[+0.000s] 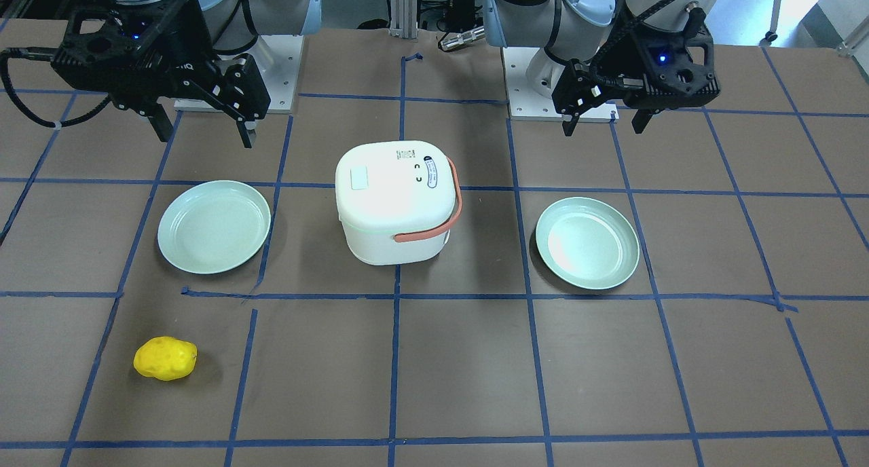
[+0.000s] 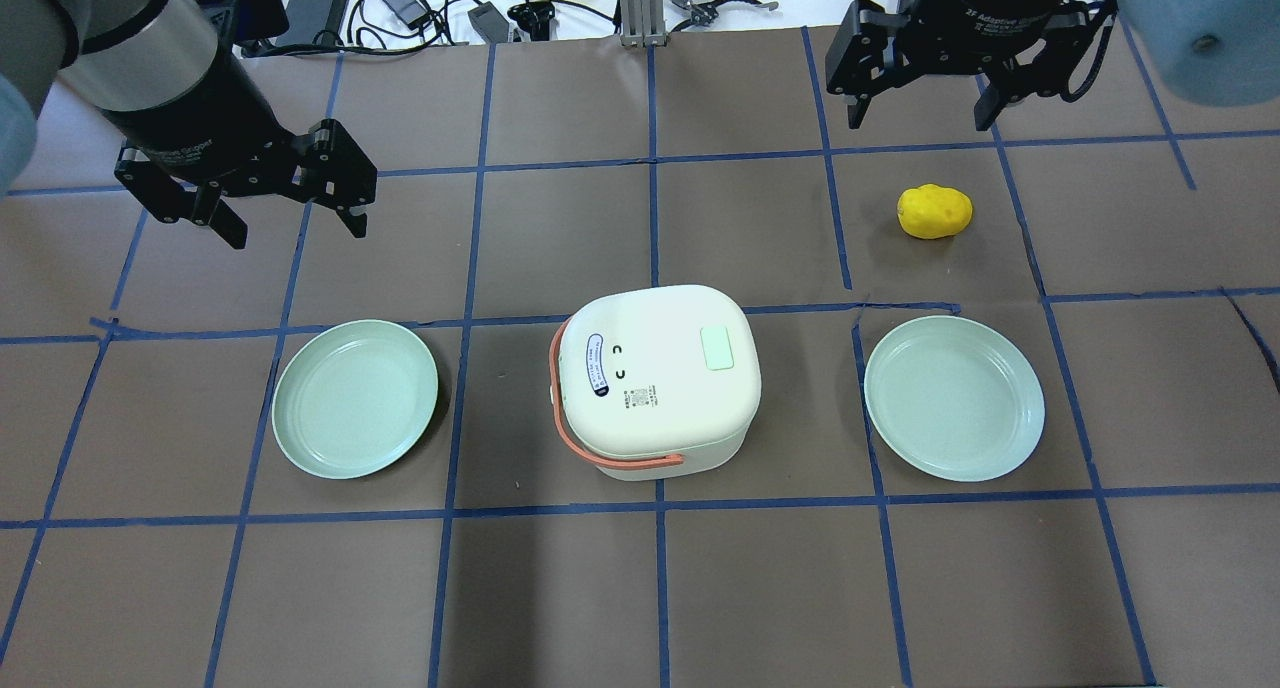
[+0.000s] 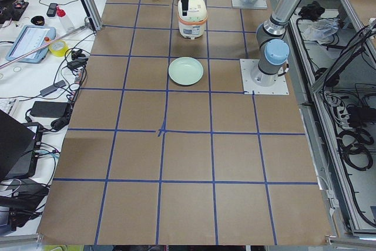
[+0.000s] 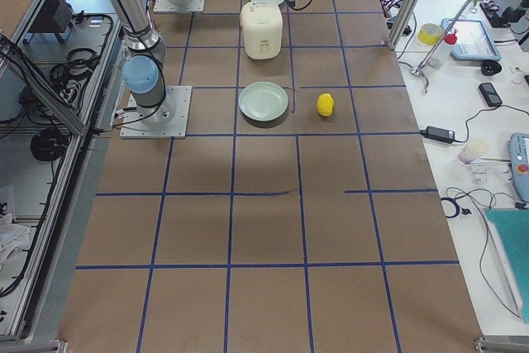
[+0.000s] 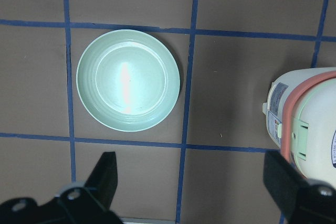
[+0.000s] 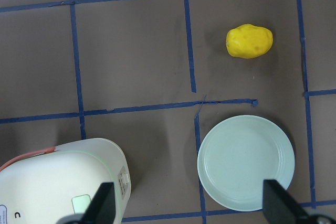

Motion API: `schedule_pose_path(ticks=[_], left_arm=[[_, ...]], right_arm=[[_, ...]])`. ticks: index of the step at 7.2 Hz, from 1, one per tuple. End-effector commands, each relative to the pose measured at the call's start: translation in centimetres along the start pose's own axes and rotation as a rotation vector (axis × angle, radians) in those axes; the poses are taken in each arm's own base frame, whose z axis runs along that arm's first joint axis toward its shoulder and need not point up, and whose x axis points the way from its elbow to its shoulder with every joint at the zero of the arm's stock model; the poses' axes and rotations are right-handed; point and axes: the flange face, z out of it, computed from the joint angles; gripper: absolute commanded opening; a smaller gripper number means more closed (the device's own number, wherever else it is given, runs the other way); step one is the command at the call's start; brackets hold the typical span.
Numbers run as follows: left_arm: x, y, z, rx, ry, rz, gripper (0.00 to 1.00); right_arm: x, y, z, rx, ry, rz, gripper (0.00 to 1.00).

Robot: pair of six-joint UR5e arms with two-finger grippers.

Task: Press rice cooker button

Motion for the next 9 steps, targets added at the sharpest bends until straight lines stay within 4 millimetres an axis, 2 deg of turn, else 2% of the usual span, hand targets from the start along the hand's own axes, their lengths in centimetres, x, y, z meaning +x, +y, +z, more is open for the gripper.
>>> schedule_pose_path(ticks=[1,3,5,9], left_arm=[[0.0,0.0,0.0,0.0,0.0,0.0,1.0],[0.0,0.0,0.0,0.0,0.0,0.0,1.0],[0.0,0.0,0.0,0.0,0.0,-0.002,1.0],[0.0,0.0,0.0,0.0,0.0,-0.002,1.0]], right_arm=[[-0.01,0.0,0.02,-0.001,0.0,-0.001,1.0],[-0.09,0.0,0.11,-0.004,0.0,-0.005,1.0],[-0.07,-0.02,0.1,-0.002,0.001,-0.097,1.0],[-0.1,-0.06,0.24,-0.004,0.0,-0.096,1.0]])
